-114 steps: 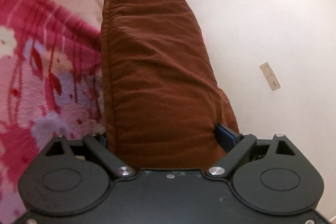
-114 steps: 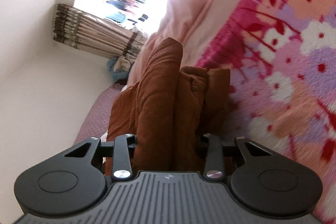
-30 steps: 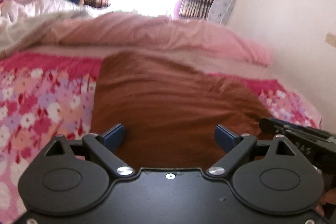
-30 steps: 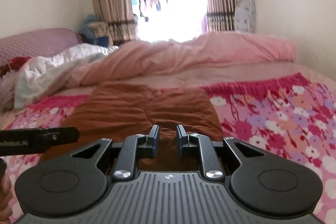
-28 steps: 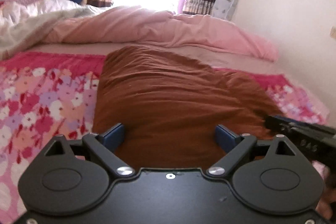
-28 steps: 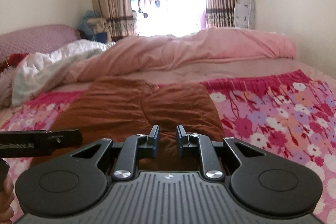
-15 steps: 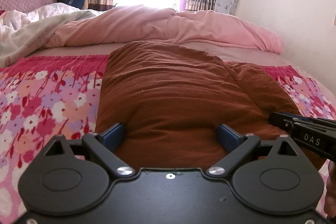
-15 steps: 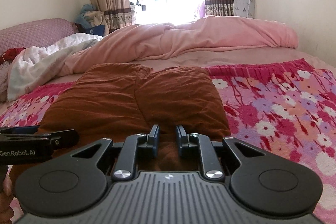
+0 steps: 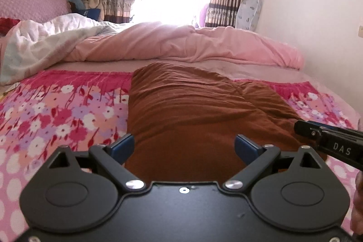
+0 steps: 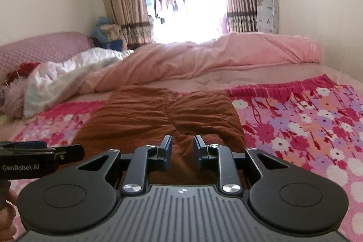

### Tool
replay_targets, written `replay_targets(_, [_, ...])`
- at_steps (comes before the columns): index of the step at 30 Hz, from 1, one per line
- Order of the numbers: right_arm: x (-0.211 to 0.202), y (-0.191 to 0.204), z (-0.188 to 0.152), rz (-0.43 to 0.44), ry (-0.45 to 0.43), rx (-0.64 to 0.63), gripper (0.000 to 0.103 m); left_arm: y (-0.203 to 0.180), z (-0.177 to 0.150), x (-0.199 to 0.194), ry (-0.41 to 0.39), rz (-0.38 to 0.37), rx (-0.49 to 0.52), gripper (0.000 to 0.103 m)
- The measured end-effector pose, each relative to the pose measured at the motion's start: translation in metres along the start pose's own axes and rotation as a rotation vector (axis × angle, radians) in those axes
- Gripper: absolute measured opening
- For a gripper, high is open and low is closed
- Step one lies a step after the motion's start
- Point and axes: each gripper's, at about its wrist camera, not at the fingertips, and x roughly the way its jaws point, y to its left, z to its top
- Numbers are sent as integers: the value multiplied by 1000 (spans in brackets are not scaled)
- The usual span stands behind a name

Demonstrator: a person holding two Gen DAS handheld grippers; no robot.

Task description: Fold large clothes

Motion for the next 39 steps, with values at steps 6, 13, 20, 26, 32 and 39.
replay_targets(6, [-16, -4, -19, -19, 12, -2, 28, -5, -26, 1, 70, -54, -38, 97])
replay_targets(13, [4, -13, -35, -28, 74, 13, 27, -8, -40, 28, 99, -36, -27, 97])
replay_targets(20, [18, -19, -44, -7, 93, 36, 27, -6, -40, 41, 100, -19, -24, 99])
replay_targets(26, [1, -8, -23, 2, 19, 4, 27, -3, -10, 30, 44, -43, -46, 97])
replay_targets(32, [19, -4, 6, -5, -23, -15, 28, 5, 17, 53, 40, -49, -57, 97])
replay_targets(39, [54, -6, -6, -22, 60, -10, 27, 5, 6, 78, 82, -47, -43, 97])
